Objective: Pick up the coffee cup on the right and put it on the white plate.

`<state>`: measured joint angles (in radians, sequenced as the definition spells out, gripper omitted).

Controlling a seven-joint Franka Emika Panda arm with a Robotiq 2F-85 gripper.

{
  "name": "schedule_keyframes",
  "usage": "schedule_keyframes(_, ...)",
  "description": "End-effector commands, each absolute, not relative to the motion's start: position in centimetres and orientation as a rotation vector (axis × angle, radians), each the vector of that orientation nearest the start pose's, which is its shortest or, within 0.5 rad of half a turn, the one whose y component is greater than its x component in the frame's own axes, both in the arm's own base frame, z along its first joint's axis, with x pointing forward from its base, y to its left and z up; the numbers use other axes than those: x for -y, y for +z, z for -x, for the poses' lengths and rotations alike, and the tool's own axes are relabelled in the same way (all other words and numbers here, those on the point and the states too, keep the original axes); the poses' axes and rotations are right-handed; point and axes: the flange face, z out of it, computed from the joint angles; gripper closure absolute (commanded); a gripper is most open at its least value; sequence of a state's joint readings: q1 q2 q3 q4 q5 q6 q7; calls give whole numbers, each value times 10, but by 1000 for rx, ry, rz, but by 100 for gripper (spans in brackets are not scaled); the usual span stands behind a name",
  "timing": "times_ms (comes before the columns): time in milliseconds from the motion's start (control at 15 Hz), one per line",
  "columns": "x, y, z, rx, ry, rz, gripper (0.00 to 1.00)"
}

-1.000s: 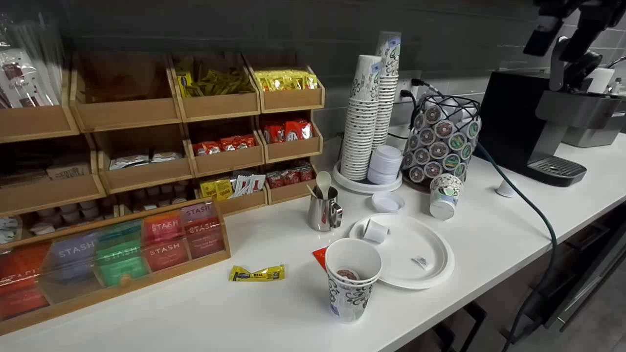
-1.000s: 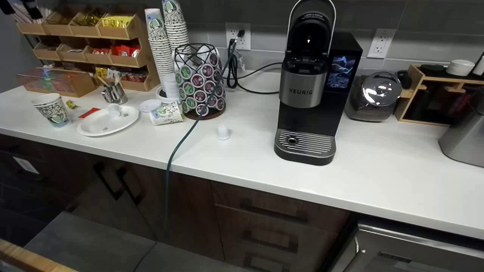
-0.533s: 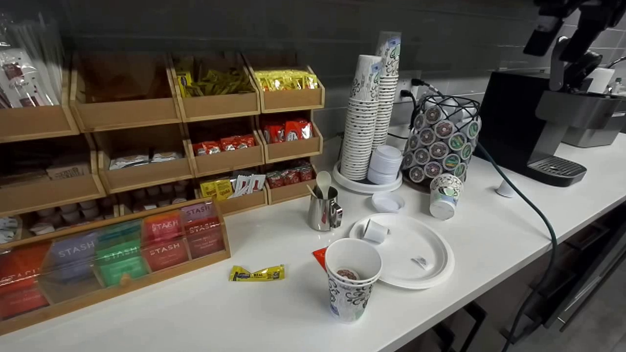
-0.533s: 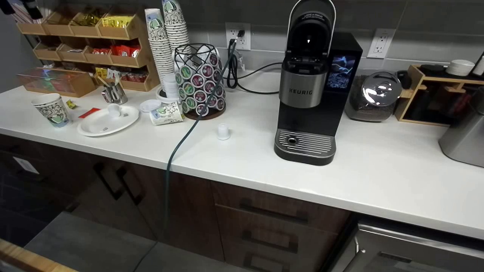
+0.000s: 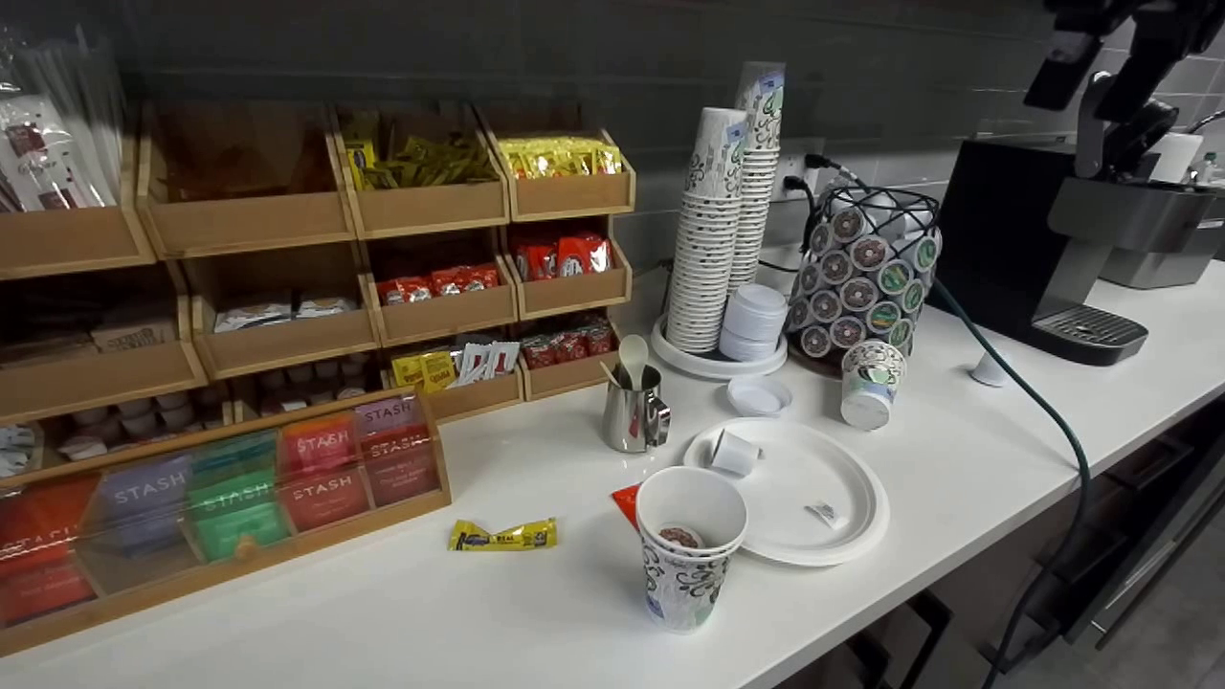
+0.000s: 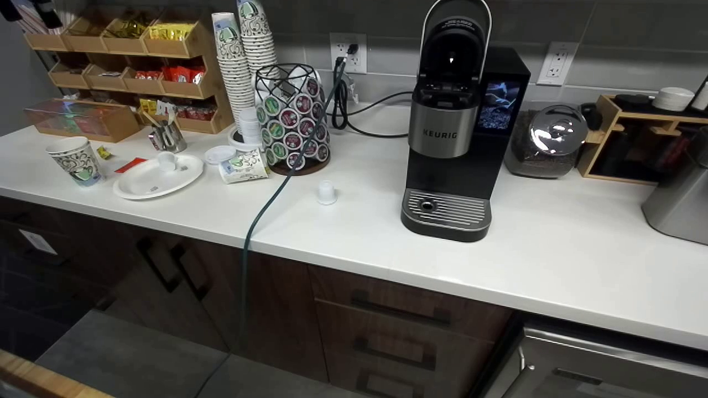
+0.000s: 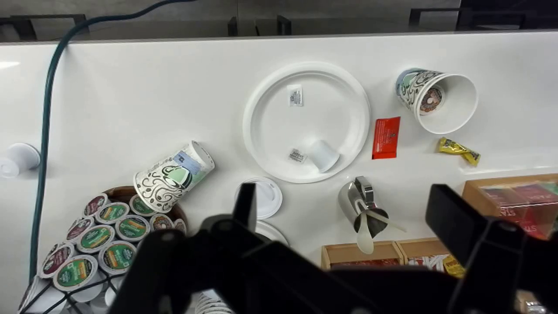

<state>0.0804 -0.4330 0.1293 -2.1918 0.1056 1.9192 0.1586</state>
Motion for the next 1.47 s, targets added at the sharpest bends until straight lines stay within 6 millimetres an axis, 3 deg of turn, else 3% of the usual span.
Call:
schedule_keyframes(0, -106, 571, -427, 23, -224, 3059, 0)
schedule_keyframes(467, -106, 571, -427, 23, -224, 3059, 0)
schedule_keyframes(600, -97, 570, -444, -9, -210, 3019, 0)
schedule_keyframes(800, -51, 553, -467, 53, -165, 2985, 0)
schedule_keyframes(1067, 8, 501, -478, 61, -75, 3022, 0)
schedule_keyframes(1267, 26, 455, -478, -37, 66, 3054, 0)
schedule_keyframes(1333, 23, 478, -479, 8, 15, 3035, 0)
schedule_keyframes(1400, 26, 464, -479, -5, 55, 3039, 0)
